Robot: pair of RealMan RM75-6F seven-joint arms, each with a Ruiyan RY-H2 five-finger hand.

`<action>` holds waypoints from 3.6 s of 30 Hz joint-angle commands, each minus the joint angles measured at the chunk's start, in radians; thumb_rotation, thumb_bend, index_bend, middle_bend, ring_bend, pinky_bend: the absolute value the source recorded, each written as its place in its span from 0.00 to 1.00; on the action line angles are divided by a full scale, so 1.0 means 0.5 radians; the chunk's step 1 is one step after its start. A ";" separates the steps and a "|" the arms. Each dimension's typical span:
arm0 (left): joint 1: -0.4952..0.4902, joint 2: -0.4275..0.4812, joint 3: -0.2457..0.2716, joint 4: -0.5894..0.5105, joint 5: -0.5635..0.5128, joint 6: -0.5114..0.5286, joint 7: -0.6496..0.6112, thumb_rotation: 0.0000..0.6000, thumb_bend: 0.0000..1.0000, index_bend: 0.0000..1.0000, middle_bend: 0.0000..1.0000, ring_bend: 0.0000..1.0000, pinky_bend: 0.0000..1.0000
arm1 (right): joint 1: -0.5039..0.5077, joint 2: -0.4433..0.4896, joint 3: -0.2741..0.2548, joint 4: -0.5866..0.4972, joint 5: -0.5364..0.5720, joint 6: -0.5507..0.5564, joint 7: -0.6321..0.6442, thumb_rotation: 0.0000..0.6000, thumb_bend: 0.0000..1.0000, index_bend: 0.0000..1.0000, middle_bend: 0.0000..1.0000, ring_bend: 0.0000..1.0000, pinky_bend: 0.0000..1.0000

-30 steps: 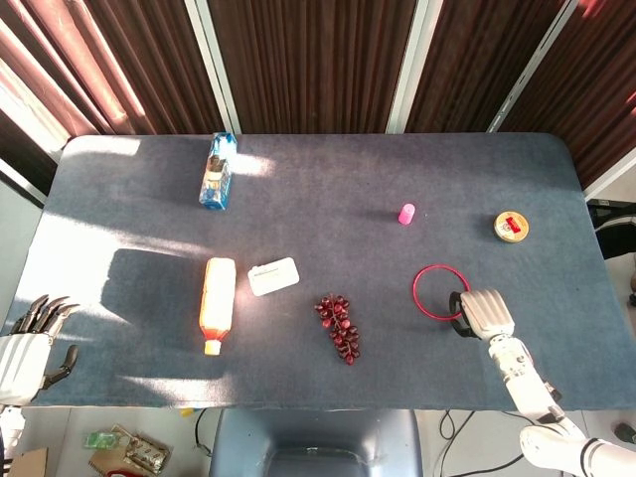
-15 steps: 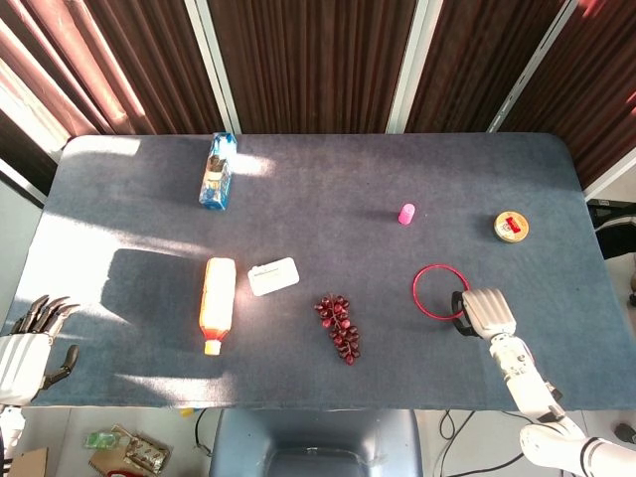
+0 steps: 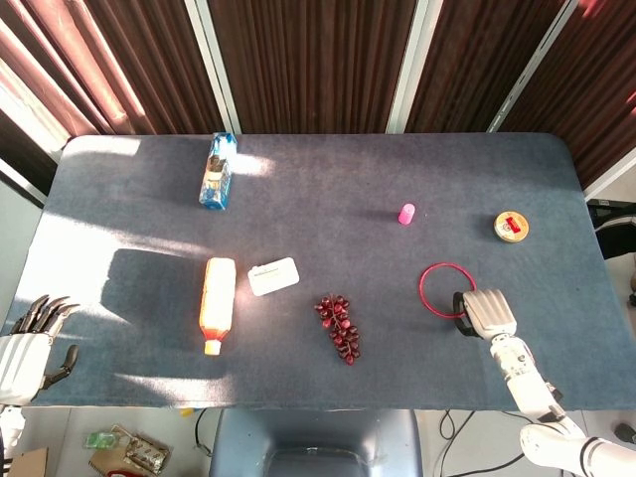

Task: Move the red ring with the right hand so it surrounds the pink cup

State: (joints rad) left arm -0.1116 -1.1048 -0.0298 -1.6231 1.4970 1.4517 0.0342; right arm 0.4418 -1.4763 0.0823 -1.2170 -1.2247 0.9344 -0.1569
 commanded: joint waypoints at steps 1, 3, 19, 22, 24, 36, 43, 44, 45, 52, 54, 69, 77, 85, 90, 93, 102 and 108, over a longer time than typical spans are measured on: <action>-0.001 0.000 0.000 0.000 0.001 -0.001 0.000 1.00 0.45 0.21 0.13 0.06 0.24 | 0.000 0.000 -0.001 0.003 0.002 0.000 -0.003 1.00 0.59 0.72 0.88 0.88 1.00; 0.000 0.000 0.000 -0.001 0.001 0.000 0.001 1.00 0.45 0.21 0.13 0.06 0.24 | -0.001 0.001 0.000 0.004 0.005 0.000 -0.001 1.00 0.62 0.72 0.88 0.88 1.00; -0.001 -0.003 0.000 -0.003 -0.002 -0.002 0.011 1.00 0.45 0.21 0.13 0.06 0.24 | -0.022 0.074 0.036 -0.096 -0.042 0.121 0.048 1.00 0.76 0.86 0.88 0.89 1.00; -0.002 -0.005 -0.001 -0.002 -0.003 -0.003 0.014 1.00 0.45 0.21 0.13 0.06 0.24 | -0.040 0.086 0.070 -0.126 -0.069 0.251 0.001 1.00 0.77 0.87 0.88 0.89 1.00; -0.003 -0.005 -0.001 -0.003 -0.003 -0.005 0.014 1.00 0.45 0.21 0.13 0.06 0.24 | -0.051 0.093 0.093 -0.153 -0.079 0.321 -0.019 1.00 0.78 0.87 0.88 0.89 1.00; -0.008 -0.010 0.004 -0.006 0.003 -0.013 0.029 1.00 0.45 0.21 0.13 0.06 0.24 | 0.082 0.084 0.326 -0.210 -0.045 0.458 -0.168 1.00 0.78 0.87 0.88 0.89 1.00; 0.000 -0.006 0.001 -0.004 0.007 0.007 0.013 1.00 0.45 0.21 0.13 0.06 0.24 | 0.325 -0.066 0.442 0.018 0.101 0.202 -0.223 1.00 0.78 0.87 0.88 0.89 1.00; 0.001 -0.005 0.002 -0.004 0.009 0.009 0.009 1.00 0.45 0.21 0.13 0.06 0.24 | 0.364 -0.105 0.452 0.083 0.111 0.168 -0.218 1.00 0.78 0.87 0.88 0.89 1.00; 0.001 -0.005 0.003 -0.004 0.012 0.009 0.008 1.00 0.45 0.21 0.13 0.06 0.24 | 0.392 -0.138 0.458 0.139 0.115 0.150 -0.213 1.00 0.78 0.87 0.88 0.89 1.00; 0.002 0.001 0.019 -0.005 0.040 0.010 -0.001 1.00 0.45 0.21 0.13 0.06 0.24 | 0.620 -0.472 0.493 0.767 0.074 0.037 -0.030 1.00 0.78 0.87 0.88 0.89 1.00; 0.002 0.001 0.019 -0.005 0.042 0.010 -0.002 1.00 0.45 0.21 0.13 0.06 0.24 | 0.628 -0.484 0.495 0.790 0.077 0.026 -0.017 1.00 0.78 0.87 0.88 0.89 1.00; 0.002 0.020 0.027 0.005 0.068 0.017 -0.063 1.00 0.45 0.21 0.13 0.06 0.24 | 0.823 -0.926 0.412 1.624 0.015 -0.303 0.405 1.00 0.78 0.87 0.88 0.89 1.00; -0.003 0.014 0.026 0.006 0.067 0.010 -0.055 1.00 0.45 0.21 0.13 0.06 0.24 | 0.833 -0.970 0.370 1.735 -0.041 -0.335 0.510 1.00 0.68 0.77 0.88 0.89 1.00; -0.006 0.009 0.027 0.001 0.067 0.005 -0.039 1.00 0.45 0.21 0.14 0.07 0.24 | 0.812 -0.952 0.354 1.714 -0.062 -0.304 0.458 1.00 0.37 0.62 0.88 0.89 1.00; -0.009 0.005 0.024 0.000 0.062 0.001 -0.033 1.00 0.45 0.21 0.14 0.07 0.24 | 0.790 -0.895 0.355 1.624 -0.064 -0.285 0.420 1.00 0.27 0.56 0.88 0.89 1.00; -0.013 0.003 0.024 0.000 0.060 -0.005 -0.027 1.00 0.45 0.21 0.14 0.07 0.24 | 0.771 -0.835 0.371 1.514 -0.056 -0.232 0.386 1.00 0.22 0.51 0.88 0.89 1.00; -0.013 -0.003 0.024 -0.006 0.047 -0.010 0.009 1.00 0.45 0.21 0.14 0.07 0.24 | 0.461 -0.289 0.345 0.445 -0.234 0.601 0.011 1.00 0.21 0.49 0.88 0.82 1.00; -0.005 -0.013 0.014 -0.015 0.025 0.003 0.056 1.00 0.45 0.22 0.15 0.07 0.24 | 0.057 0.265 0.191 -0.606 -0.254 0.981 -0.487 1.00 0.21 0.47 0.54 0.58 0.99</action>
State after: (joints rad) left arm -0.1145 -1.1101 -0.0219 -1.6304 1.5114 1.4529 0.0599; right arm 0.6505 -1.5889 0.2400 -1.1375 -1.3191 1.2175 -0.1898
